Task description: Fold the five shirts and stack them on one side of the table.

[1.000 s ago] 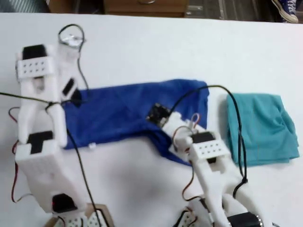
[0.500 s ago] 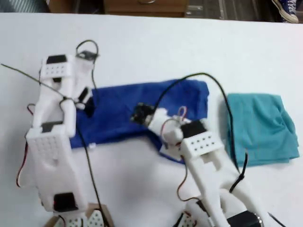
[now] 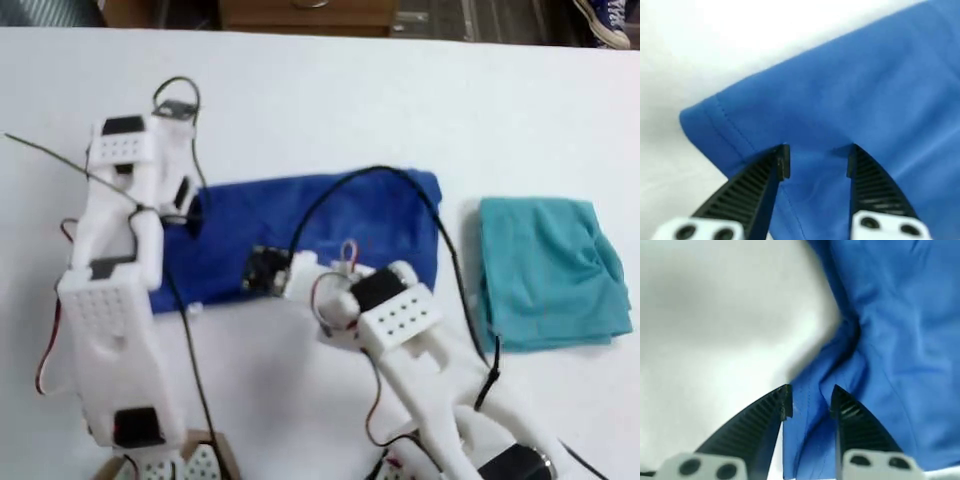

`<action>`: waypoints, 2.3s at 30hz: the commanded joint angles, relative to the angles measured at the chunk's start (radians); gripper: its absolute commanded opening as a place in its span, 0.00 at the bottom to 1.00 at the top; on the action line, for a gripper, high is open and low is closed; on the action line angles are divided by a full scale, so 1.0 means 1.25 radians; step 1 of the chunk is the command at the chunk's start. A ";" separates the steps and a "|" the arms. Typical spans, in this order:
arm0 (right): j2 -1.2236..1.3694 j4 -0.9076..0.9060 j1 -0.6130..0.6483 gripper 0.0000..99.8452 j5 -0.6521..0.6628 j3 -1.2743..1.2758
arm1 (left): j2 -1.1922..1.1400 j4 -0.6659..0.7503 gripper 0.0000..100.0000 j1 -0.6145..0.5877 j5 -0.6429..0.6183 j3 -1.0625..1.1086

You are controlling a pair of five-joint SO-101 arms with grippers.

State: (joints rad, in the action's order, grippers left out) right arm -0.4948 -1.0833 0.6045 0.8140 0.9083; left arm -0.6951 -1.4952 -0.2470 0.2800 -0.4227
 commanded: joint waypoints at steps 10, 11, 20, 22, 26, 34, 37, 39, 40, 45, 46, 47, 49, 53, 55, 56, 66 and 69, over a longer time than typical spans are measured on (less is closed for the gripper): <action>-0.023 0.105 -0.045 0.13 0.000 0.069 | 0.005 0.074 0.21 -0.022 -0.002 -0.024; -0.023 0.099 -0.048 0.13 0.000 0.069 | 0.001 0.085 0.21 -0.031 -0.002 -0.024; -0.023 0.099 -0.052 0.13 0.000 0.069 | -0.022 0.088 0.21 0.000 -0.004 -0.031; -0.021 0.099 -0.052 0.13 0.000 0.074 | -0.020 0.096 0.21 -0.002 -0.001 -0.033; -0.021 0.107 -0.052 0.13 0.000 0.095 | -0.025 0.152 0.21 -0.043 -0.001 -0.029; -0.023 0.111 -0.052 0.13 0.000 0.108 | -0.020 0.169 0.21 -0.070 -0.002 -0.031; -0.023 0.109 -0.052 0.13 0.000 0.108 | -0.015 0.152 0.21 -0.052 -0.005 -0.033; -0.028 0.107 -0.052 0.13 0.000 0.103 | -0.014 0.135 0.21 -0.032 -0.004 -0.033; -0.029 0.111 -0.052 0.13 0.000 0.102 | -0.010 0.128 0.21 -0.022 -0.004 -0.033; -0.021 0.170 -0.055 0.13 -0.002 0.090 | 0.048 0.106 0.21 -0.018 -0.004 -0.033; -0.021 0.184 -0.057 0.13 -0.004 0.090 | 0.064 0.097 0.21 -0.018 -0.004 -0.033; -0.017 0.197 -0.060 0.13 -0.005 0.090 | 0.080 0.088 0.21 -0.018 -0.004 -0.033; 0.001 0.220 -0.069 0.13 -0.005 0.088 | 0.114 0.066 0.21 -0.015 -0.002 -0.033; 0.051 0.261 -0.085 0.09 -0.005 0.076 | 0.156 0.049 0.21 -0.016 -0.002 -0.031; 0.085 0.274 -0.088 0.08 -0.005 0.068 | 0.157 0.053 0.21 -0.018 -0.001 -0.025; 0.104 0.273 -0.087 0.08 -0.005 0.061 | 0.157 0.052 0.21 -0.018 -0.001 -0.024; 0.233 0.271 -0.088 0.07 -0.001 0.011 | 0.056 0.056 0.21 -0.017 0.000 -0.031; 0.219 0.253 -0.087 0.06 -0.001 -0.007 | 0.029 0.058 0.21 -0.016 0.000 -0.031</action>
State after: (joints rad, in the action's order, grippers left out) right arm -0.2140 -0.7488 0.4987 0.8140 0.9406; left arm -0.6521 -1.4231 -0.2762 0.2754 -0.4319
